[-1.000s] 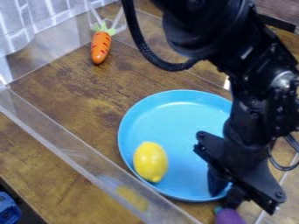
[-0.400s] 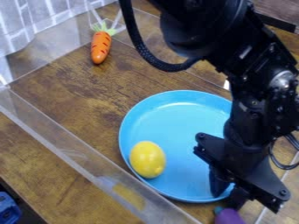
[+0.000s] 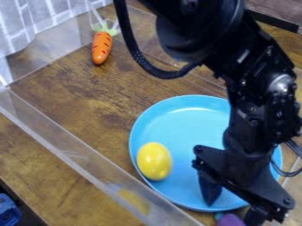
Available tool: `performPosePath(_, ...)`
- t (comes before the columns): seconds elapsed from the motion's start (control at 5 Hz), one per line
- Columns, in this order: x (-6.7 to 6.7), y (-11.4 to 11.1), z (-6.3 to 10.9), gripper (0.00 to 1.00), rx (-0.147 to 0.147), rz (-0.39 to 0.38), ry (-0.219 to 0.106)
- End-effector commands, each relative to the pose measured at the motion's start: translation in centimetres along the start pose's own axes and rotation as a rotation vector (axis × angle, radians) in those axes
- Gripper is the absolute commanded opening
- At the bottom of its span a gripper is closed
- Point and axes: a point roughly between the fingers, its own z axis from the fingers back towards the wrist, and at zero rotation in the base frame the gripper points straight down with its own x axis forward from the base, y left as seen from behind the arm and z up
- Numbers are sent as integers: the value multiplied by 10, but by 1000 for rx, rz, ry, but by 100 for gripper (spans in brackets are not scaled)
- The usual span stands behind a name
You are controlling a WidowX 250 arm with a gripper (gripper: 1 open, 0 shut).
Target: Put the purple eggplant on the blue tray
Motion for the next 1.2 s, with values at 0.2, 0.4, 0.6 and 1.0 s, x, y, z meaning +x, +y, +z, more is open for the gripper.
performPosePath(0.2, 9, 9, -2, 100, 10, 135, 15)
performPosePath(0.4, 6, 16, -2, 100, 25, 119, 15)
performPosePath(0.6, 4, 22, -2, 100, 41, 103, 16)
performPosePath(1.0, 0, 27, -1, 100, 62, -44, 26)
